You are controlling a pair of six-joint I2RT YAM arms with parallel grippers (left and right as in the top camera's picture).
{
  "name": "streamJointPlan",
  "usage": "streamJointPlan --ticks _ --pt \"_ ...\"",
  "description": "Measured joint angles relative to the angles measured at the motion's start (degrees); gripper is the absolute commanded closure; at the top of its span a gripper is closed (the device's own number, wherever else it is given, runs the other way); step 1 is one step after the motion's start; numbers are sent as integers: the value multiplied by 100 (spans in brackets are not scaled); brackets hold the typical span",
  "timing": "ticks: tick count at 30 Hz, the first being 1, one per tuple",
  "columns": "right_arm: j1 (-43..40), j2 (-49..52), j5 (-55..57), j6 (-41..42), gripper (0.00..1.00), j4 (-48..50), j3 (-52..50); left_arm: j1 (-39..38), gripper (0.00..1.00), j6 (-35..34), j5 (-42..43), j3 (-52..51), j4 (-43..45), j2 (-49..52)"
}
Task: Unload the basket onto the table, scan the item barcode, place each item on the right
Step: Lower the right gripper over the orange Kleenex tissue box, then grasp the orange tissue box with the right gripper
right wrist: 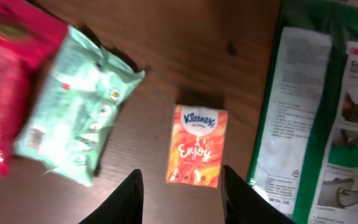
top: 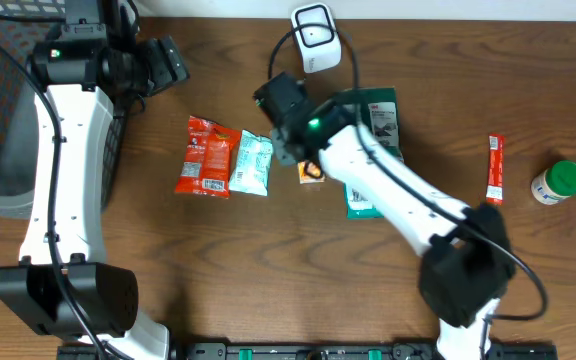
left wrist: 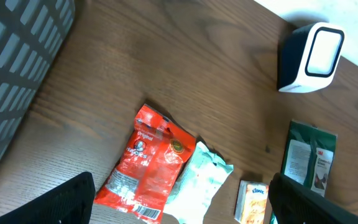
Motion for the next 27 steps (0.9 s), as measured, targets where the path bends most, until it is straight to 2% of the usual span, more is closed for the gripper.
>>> streamJointPlan --ticks 10,20,27 --pt "505 1200 1412 201 57 -11 -4 0 11 0 -2 0 2 0" --pt "503 1416 1915 411 55 31 -4 0 11 0 0 0 0 0" --pt "490 1517 1974 90 58 -74 -4 0 10 0 0 0 0 0"
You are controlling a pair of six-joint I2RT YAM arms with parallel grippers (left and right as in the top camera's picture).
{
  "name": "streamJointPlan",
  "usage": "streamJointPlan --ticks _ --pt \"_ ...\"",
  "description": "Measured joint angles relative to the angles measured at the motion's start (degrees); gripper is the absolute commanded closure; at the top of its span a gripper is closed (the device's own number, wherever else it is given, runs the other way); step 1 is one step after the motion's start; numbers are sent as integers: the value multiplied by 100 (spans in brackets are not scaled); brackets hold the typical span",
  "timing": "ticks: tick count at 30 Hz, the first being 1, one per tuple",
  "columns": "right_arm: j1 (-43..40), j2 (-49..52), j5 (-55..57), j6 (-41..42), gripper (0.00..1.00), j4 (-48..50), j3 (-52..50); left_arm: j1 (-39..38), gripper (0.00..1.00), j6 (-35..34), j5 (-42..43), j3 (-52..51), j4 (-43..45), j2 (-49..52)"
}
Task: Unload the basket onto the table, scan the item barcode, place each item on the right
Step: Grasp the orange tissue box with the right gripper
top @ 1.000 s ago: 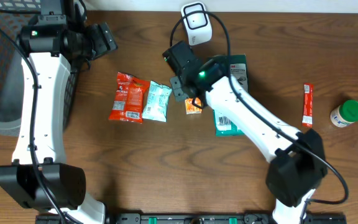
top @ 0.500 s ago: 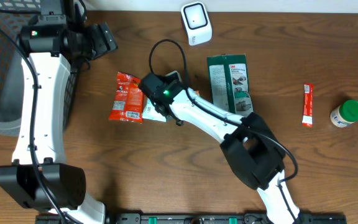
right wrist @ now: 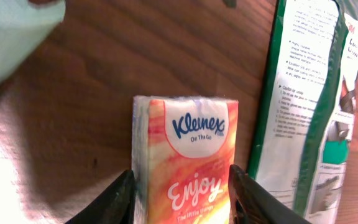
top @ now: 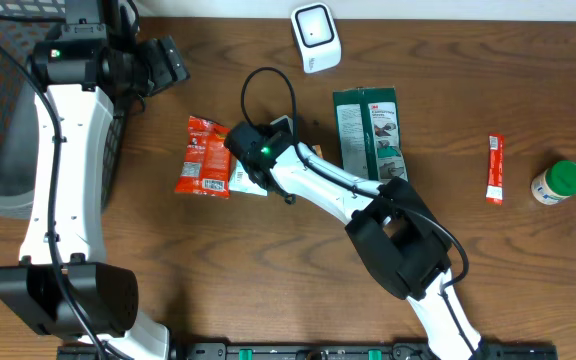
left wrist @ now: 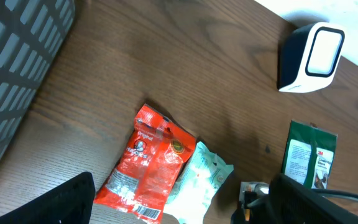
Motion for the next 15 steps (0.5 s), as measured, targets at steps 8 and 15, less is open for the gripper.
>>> streamJointPlan --ticks 8,15 --pt "-297 0 -487 -573 59 -149 0 0 11 0 0 2 2 0" --pt "-415 0 -682 -1021 59 -48 0 0 10 0 0 0 0 0"
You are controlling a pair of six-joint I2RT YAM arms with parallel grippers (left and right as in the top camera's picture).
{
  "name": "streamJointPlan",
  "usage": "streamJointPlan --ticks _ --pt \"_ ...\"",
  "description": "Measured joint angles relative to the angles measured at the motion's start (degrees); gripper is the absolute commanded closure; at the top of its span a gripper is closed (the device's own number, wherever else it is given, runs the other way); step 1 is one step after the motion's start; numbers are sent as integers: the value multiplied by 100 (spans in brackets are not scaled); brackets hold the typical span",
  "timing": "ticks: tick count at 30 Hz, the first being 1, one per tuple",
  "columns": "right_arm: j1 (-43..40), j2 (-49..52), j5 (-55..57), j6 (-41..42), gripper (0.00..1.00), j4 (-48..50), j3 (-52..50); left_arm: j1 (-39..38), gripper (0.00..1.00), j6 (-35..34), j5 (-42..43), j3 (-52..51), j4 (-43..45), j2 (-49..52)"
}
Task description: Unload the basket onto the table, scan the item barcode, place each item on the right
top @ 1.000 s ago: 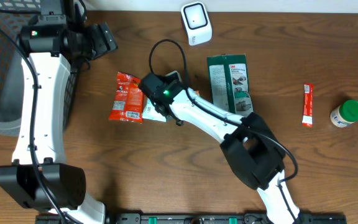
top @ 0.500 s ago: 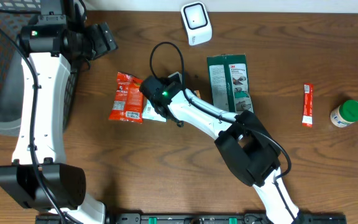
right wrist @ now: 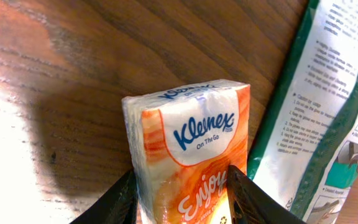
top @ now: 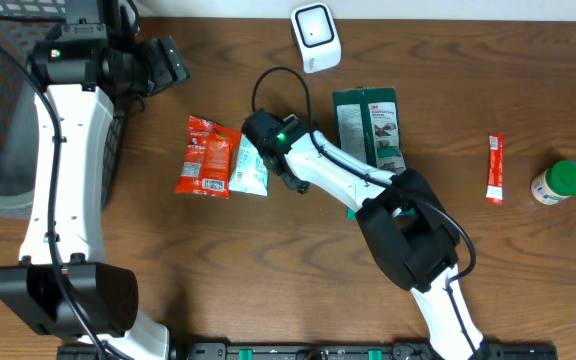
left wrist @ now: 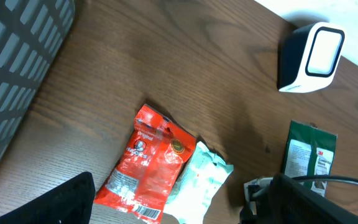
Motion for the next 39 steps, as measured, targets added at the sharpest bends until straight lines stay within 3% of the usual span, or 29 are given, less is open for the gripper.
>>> streamJointPlan --ticks 9,13,17,27,39 --pt "11 0 -15 -328 60 4 2 0 11 0 -2 0 0 0" --pt "13 0 -26 -365 53 -35 28 0 11 0 0 0 2 0" --pt "57 -96 -81 -398 53 -96 157 0 11 0 0 0 2 0" --pt "118 -579 -98 -404 61 -160 258 0 10 0 0 0 2 0" --pt "118 -579 -101 -409 60 785 -566 0 11 0 0 0 2 0"
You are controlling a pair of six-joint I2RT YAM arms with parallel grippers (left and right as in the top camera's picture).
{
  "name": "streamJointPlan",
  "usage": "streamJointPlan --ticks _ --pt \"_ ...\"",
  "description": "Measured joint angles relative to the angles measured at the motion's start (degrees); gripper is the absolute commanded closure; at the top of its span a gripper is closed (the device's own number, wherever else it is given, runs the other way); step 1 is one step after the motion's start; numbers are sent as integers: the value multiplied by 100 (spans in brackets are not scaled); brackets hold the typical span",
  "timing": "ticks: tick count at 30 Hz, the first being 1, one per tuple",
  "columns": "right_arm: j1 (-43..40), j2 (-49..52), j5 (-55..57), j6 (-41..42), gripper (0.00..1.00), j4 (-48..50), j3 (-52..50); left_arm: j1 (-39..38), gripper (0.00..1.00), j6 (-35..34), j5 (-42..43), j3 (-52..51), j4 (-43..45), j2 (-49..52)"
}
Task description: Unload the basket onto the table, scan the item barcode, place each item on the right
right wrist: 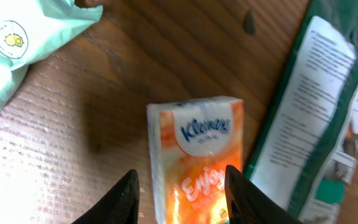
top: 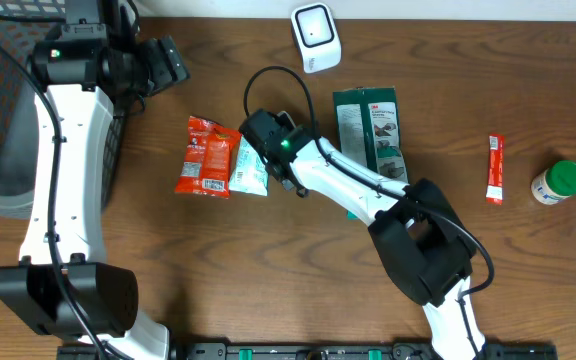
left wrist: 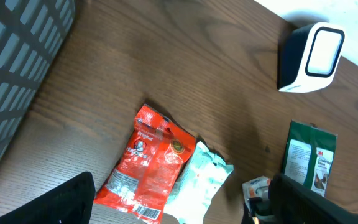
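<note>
An orange and white Kleenex tissue pack (right wrist: 197, 162) sits between the fingers of my right gripper (right wrist: 180, 177). The jaws are open and straddle it, with bare wood showing beside the left finger (right wrist: 126, 196). The pack shows again in the left wrist view (left wrist: 258, 185), next to the right arm. The white barcode scanner (top: 313, 35) stands at the table's back edge (left wrist: 312, 53). My left gripper (left wrist: 182, 180) hovers open and empty high over the left side (top: 163, 62). The right gripper (top: 290, 172) is at the table's middle.
A red snack bag (top: 206, 157) and a mint wipes packet (top: 253, 163) lie left of the pack. A green 3M packet (top: 371, 122) lies to its right. A red sachet (top: 494, 168) and a green-capped jar (top: 558, 182) sit far right. A dark basket fills the left edge.
In the right wrist view the tissue pack looks smaller and farther off than before. The mint packet's corner has come back into view at top left. The left arm has not moved.
My right gripper first hung high over the tissue pack lying flat. Then it was low, with a finger on each side of the pack. After that the pack loomed large and tilted between the fingers. Now it sits farther off between them. The left arm stayed still throughout.
</note>
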Motion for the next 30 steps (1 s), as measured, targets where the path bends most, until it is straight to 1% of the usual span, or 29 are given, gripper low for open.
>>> streamJointPlan --ticks 4,6,8,9,10,14,17,21,26,30 --pt "0 0 0 2 64 337 -284 0 11 0 -2 0 -2 0" --pt "0 0 0 2 68 415 -378 0 11 0 0 2 -2 0" --pt "0 0 24 4 75 459 -444 0 11 0 0 0 -2 0" --pt "0 0 39 11 81 472 -455 0 10 0 0 0 -2 0" --pt "0 0 59 13 85 481 -463 0 10 0 0 0 0 0" --pt "-4 -4 118 7 98 490 -466 0 11 0 0 0 0 0" --pt "-11 -24 120 46 99 426 -437 0 11 0 0 0 0 0" --pt "-142 -157 -343 96 99 260 -341 0 10 0 0 2 -2 0" --pt "-584 -883 -1606 328 99 127 -267 0 11 0 -2 0 -2 0" --pt "-1200 -1386 -3023 535 99 28 -136 0 11 0 -2 2 -2 0"
